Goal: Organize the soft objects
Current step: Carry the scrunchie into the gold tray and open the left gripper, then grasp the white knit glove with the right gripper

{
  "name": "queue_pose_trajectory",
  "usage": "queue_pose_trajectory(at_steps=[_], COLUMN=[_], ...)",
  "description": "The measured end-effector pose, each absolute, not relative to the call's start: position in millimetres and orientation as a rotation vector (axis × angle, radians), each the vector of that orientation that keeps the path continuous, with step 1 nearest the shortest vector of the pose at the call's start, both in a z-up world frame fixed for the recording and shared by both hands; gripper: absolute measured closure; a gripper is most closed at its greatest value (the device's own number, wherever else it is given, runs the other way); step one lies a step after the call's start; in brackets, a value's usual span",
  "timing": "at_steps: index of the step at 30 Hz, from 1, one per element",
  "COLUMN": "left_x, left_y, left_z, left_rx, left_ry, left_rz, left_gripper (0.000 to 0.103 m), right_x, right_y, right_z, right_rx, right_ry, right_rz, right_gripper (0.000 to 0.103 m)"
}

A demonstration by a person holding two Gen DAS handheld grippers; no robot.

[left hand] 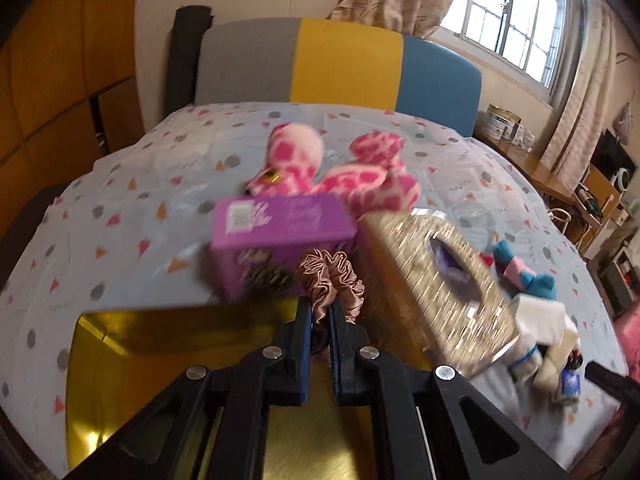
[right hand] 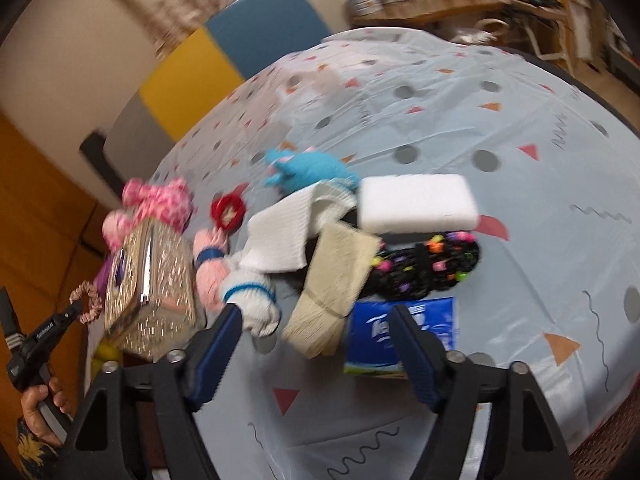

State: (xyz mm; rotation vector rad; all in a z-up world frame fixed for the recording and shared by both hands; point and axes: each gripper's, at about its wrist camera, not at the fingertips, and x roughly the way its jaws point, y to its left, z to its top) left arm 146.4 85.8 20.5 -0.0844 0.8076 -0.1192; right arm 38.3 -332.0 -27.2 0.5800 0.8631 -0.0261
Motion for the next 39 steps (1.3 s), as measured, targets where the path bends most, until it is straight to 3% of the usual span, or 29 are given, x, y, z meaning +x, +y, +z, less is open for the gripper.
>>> queue_pose_trajectory(at_steps=[2,5,17,20,22,23,25,39], left_x=[136,120,87,84,80,77,67,-5], left_y=[96,114,178,186,190,192,195,204], left_z=[13,0,-43,-43,-41,-39,-33,5], left_rx=[-0.098,-0.120,-0.211,-0.211,-0.209,-0.214,-0.218,-0.142], left_ry=[0.824,0.845,0.925,0.920,0.911,0.904,0.877,0.784], left_rz=[-0.109,-0.082,0.044,0.066,0.086,0.097,0.124,0.242], left_gripper=[0.095,0.095,0.093,0.083,0.069,0.064,0.044,0.034], right_x=[43,53,118,128,137,140,143,121], right_y=[-316,-290,-230,-228,-225,-224,-221,-216], right_z=[-25,-24,-51,-57,-60,-62,-65,-53], right_rx=[0.515,0.426,0.118,0.080,0.065,0.062,0.032,0.012], right_ry=[0.881,0.923,1.070,1.078,1.077,1.077,1.067,1.070], right_rz=[0.028,0.094,0.095,0.094,0.097,0.102,0.092,0.133], right_gripper=[0.040,0.044,0.044,0.044,0.045,0.057,0.063,0.070])
